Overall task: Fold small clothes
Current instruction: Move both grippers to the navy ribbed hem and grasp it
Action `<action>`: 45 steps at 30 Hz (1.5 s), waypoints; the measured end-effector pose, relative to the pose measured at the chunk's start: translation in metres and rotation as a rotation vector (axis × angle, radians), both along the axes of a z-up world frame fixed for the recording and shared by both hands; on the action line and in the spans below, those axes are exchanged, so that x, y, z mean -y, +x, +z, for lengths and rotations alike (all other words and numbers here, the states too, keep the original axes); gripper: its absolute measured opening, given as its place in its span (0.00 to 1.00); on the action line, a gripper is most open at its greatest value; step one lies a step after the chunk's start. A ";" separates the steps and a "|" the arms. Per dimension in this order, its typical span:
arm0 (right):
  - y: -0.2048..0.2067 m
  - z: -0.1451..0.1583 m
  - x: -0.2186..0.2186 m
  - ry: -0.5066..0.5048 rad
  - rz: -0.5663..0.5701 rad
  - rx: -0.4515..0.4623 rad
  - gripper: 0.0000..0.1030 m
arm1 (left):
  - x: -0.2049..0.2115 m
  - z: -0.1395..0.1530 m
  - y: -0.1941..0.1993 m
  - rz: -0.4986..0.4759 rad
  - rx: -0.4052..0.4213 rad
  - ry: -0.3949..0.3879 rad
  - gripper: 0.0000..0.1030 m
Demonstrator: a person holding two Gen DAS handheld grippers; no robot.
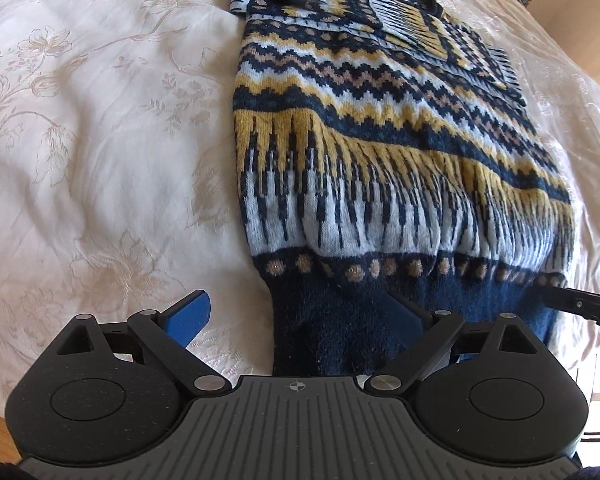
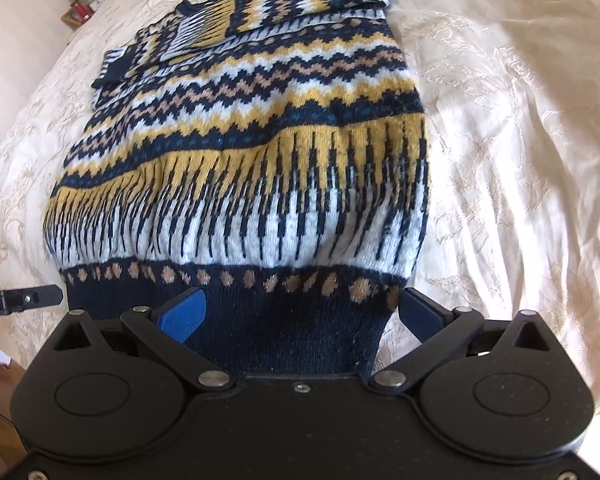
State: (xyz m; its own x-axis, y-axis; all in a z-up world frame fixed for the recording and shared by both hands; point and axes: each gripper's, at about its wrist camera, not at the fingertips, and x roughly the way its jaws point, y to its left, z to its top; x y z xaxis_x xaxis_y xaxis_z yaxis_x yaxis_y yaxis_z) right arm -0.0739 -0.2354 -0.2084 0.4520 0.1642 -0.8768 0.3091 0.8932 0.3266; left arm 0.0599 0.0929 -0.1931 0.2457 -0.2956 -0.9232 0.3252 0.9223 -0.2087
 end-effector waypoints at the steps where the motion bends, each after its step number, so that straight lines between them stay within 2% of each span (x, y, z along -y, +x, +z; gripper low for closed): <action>1: -0.001 -0.002 0.000 0.001 0.007 -0.001 0.99 | 0.001 -0.002 -0.002 0.001 0.002 -0.001 0.91; 14: -0.008 -0.022 0.002 0.023 0.026 -0.016 1.00 | 0.007 -0.035 -0.010 0.048 -0.020 0.032 0.91; 20: -0.009 -0.028 0.002 0.038 0.057 -0.016 1.00 | 0.015 -0.040 -0.013 0.031 0.002 0.051 0.99; 30: -0.018 -0.035 0.001 0.027 0.082 0.017 1.00 | 0.024 -0.043 -0.033 0.027 0.132 0.104 1.00; 35: -0.023 -0.034 0.001 0.014 0.098 0.023 1.00 | 0.025 -0.042 -0.028 0.025 0.114 0.107 0.98; 37: -0.019 -0.034 0.001 0.020 0.102 0.008 1.00 | 0.021 -0.039 -0.026 0.032 0.111 0.089 0.92; 39: -0.017 -0.033 0.002 0.032 0.089 0.004 1.00 | 0.016 -0.034 -0.025 0.039 0.123 0.069 0.73; 40: -0.017 -0.033 0.002 0.037 0.078 0.006 0.99 | 0.014 -0.032 -0.025 0.041 0.126 0.057 0.69; 41: -0.018 -0.032 0.003 0.039 0.068 0.014 0.93 | 0.012 -0.030 -0.025 0.041 0.127 0.049 0.61; 42: -0.019 -0.031 0.003 0.037 0.054 0.024 0.83 | 0.013 -0.030 -0.024 0.039 0.127 0.044 0.55; 43: -0.020 -0.030 0.005 0.038 0.044 0.033 0.78 | 0.012 -0.029 -0.024 0.035 0.128 0.042 0.53; 44: -0.022 -0.029 0.006 0.047 0.035 0.040 0.66 | 0.015 -0.029 -0.022 0.028 0.131 0.040 0.44; 45: -0.022 -0.029 0.007 0.070 0.030 0.049 0.54 | 0.015 -0.028 -0.022 0.020 0.132 0.031 0.29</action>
State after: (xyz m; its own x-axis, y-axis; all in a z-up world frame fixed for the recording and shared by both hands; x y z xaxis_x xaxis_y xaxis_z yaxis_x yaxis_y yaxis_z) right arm -0.0961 -0.2425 -0.2370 0.4877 0.2387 -0.8397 0.2649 0.8761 0.4029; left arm 0.0375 0.0779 -0.2211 0.3710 -0.2613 -0.8911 0.3293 0.9342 -0.1369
